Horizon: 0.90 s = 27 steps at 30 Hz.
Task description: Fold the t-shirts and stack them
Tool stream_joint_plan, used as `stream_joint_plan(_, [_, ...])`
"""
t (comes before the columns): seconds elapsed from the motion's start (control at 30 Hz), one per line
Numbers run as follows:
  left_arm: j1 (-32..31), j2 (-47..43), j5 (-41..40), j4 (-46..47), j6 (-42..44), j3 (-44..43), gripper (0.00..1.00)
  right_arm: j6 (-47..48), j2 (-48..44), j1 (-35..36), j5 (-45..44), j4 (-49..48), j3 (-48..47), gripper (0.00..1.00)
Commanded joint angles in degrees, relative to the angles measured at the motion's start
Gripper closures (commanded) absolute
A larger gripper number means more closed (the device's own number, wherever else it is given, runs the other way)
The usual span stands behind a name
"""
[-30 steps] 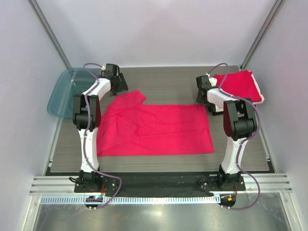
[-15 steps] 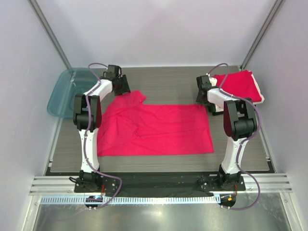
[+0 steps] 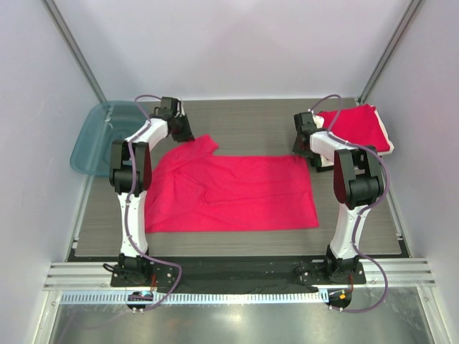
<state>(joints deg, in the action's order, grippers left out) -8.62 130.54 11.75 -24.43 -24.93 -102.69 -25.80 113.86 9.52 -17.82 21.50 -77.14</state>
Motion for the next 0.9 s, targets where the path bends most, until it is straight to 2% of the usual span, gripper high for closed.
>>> stream_joint_plan(0.0, [-0.2,0.6,2.1,-0.4,1.5,-0.5,0.82,-0.1,-3.0,-0.4,0.5,0.6,-0.8,0.94])
stream_joint_plan(0.03, [-0.2,0.7,2.1,-0.7,1.4,-0.7,0.86,-0.2,-3.1,-0.5,0.7,0.6,-0.8,0.94])
stream_joint_plan(0.07, [-0.2,0.8,2.3,-0.9,1.3,-1.3,0.96,-0.2,-3.2,-0.5,0.7,0.6,-0.7,0.94])
stream_joint_plan(0.1, [-0.2,0.8,2.6,-0.9,1.1,-1.5,1.0,-0.2,-3.2,-0.6,0.5,0.7,-0.9,0.93])
stream_joint_plan(0.3, [0.3,-4.4,0.8,4.9,-2.0,3.5,1.0,-0.6,-4.4,-0.5,1.7,0.7,-1.2,0.84])
stream_joint_plan(0.5, [1.1,-8.1,-2.2,7.3,-6.4,5.0,1.0,0.0,-4.5,0.8,1.8,0.6,-2.7,0.84])
stream_joint_plan(0.53, [1.2,-8.5,-2.3,7.5,-6.4,5.1,1.0,0.3,-4.6,1.2,1.1,0.7,-2.7,0.82])
stream_joint_plan(0.57, [1.3,-9.0,-2.4,7.6,-6.4,5.0,1.0,0.7,-4.6,1.4,0.1,0.7,-2.7,0.69])
stream_joint_plan(0.67, [1.7,-9.3,-2.3,7.3,-6.1,5.0,1.0,0.8,-4.6,1.5,-3.1,1.0,-2.3,0.57])
stream_joint_plan(0.87, [1.8,-9.6,-1.1,7.1,-5.9,5.6,1.0,0.3,-4.3,1.5,-4.9,1.9,-1.4,0.49])
